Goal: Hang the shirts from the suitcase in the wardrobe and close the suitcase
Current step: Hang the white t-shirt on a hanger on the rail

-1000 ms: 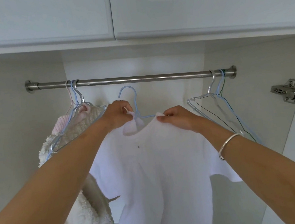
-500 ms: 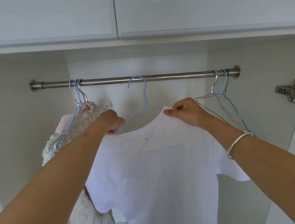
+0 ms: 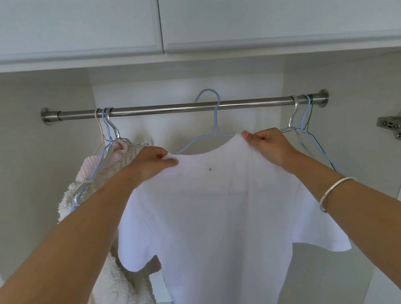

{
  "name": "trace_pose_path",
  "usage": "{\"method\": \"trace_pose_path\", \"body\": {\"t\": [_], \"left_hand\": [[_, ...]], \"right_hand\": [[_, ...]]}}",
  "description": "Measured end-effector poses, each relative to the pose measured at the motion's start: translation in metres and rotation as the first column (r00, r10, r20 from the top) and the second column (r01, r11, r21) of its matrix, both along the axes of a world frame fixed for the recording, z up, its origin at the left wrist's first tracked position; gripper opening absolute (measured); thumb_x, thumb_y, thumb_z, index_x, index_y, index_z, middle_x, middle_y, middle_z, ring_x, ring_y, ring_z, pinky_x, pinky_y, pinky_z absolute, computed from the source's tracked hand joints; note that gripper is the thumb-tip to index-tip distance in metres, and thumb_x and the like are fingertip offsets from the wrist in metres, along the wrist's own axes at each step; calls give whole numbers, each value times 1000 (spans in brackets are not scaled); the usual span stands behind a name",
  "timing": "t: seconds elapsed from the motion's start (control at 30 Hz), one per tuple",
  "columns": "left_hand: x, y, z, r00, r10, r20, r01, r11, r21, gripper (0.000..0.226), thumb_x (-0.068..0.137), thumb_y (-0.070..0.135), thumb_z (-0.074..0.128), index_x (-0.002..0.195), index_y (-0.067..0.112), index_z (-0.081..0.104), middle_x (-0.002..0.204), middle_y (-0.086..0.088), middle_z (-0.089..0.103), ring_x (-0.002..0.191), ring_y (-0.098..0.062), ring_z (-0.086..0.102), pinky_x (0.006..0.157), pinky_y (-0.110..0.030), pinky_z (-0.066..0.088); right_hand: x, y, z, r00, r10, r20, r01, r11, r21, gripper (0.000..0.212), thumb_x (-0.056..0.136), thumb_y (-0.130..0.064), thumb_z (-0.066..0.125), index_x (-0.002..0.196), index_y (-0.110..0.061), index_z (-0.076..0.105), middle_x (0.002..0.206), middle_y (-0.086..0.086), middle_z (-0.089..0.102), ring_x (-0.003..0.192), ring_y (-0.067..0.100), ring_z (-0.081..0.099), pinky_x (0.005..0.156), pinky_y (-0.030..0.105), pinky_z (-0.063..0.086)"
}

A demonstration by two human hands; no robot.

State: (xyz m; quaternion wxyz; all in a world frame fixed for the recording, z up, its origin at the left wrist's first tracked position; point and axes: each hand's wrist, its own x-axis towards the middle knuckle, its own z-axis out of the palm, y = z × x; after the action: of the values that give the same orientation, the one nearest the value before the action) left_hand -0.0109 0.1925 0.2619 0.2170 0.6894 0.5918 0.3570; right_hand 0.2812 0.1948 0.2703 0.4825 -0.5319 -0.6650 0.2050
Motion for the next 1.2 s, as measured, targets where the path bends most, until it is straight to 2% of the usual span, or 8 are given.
{"method": "trace_pose_path", "body": {"t": [0.2,0.37,0.57,0.7,0.87,0.97,1.07,1.2], "left_hand": [[31,1,7,986,-151,69,141,980,142,50,92,23,62,58,19,26,57,3,21,38,-5,21,38,-12,18],[30,5,18,989,-145,43,133,969,209,42,95,15,57,60,13,33,57,1,29,39,-3,30,40,-8,24],[16,6,24,993,-49,111,27,981,193,28,96,24,56,73,9,49,62,1,34,55,-10,31,39,-2,28],[18,13,21,984,-60,167,35,988,150,28,97,28,54,77,8,52,57,6,34,52,-7,31,46,-15,26],[21,13,16,972,-101,211,74,988,133,34,98,29,51,100,0,69,82,-7,50,76,-17,42,71,-27,35],[23,11,19,971,-121,207,95,987,133,37,98,31,50,96,-3,66,79,-6,46,73,-18,38,67,-23,34],[12,8,20,991,-66,116,46,984,173,30,95,30,56,80,4,58,67,-3,36,54,-8,33,42,-5,27],[-7,13,12,986,-26,166,-2,986,168,26,88,23,69,72,9,54,62,2,31,40,-2,31,41,-8,23]], "right_hand": [[-15,0,-7,993,117,-20,-119,990,-73,42,96,-39,53,67,-9,52,63,6,34,52,15,32,50,23,27],[2,6,-10,986,164,22,-161,984,-81,55,93,-41,57,88,14,58,75,7,48,69,18,44,64,27,35],[27,6,-16,997,71,-27,-74,987,-141,38,80,-50,69,107,-23,70,96,1,66,93,14,62,86,25,46],[11,1,-12,960,159,231,-105,968,-228,48,85,-53,62,61,-15,44,60,-3,35,54,12,34,52,23,25],[-14,-1,-3,953,211,218,-174,969,-176,46,97,-44,48,62,-16,33,58,-5,22,48,9,22,39,14,18],[-21,1,4,958,202,203,-174,974,-147,48,96,-44,48,62,-16,32,57,-5,22,44,8,21,39,14,17],[-11,4,9,975,153,161,-128,979,-158,52,92,-52,52,58,-22,26,56,-5,22,47,10,23,48,22,20],[1,8,13,987,148,64,-127,958,-256,57,69,-72,61,69,-15,52,69,7,48,66,20,47,69,29,37]]}}
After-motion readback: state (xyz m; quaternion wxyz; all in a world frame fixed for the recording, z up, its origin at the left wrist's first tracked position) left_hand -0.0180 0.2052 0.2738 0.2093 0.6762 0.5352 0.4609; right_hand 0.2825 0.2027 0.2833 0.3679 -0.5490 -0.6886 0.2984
